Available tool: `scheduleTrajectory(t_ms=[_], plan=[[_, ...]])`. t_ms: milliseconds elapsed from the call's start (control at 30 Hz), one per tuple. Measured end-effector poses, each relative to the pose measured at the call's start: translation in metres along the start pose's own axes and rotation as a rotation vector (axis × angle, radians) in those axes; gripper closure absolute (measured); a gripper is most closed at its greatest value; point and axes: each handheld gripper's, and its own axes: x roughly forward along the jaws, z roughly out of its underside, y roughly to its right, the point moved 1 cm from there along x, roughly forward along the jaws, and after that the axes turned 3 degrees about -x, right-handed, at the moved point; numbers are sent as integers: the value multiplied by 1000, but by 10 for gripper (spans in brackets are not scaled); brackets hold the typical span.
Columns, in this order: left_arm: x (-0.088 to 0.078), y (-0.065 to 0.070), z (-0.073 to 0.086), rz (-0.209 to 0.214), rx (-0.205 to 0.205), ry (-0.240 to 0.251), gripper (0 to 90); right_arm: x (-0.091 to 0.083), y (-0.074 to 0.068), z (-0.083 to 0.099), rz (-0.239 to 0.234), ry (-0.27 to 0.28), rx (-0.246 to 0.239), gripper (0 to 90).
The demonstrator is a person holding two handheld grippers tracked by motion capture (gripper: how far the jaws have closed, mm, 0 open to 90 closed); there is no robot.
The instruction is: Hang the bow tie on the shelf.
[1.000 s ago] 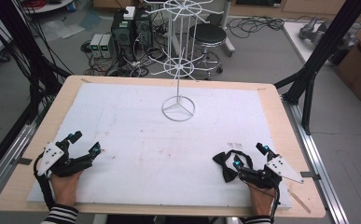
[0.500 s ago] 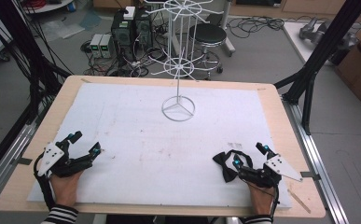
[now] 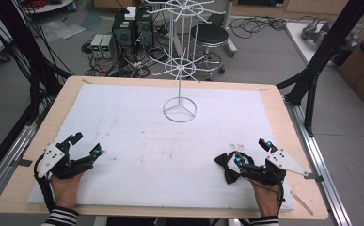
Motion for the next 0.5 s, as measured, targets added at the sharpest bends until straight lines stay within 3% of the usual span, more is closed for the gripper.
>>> scheduleTrajectory(t_ms=[67, 267, 500], plan=[[0, 0, 0, 0, -3, 1, 166, 2, -1, -12, -28, -57, 5, 33], [0, 0, 0, -1, -7, 3, 166, 5, -3, -27, -90, -152, -8, 48], [0, 0, 0, 0, -8, 3, 167, 11, -6, -36, -154, -344, -49, 79]])
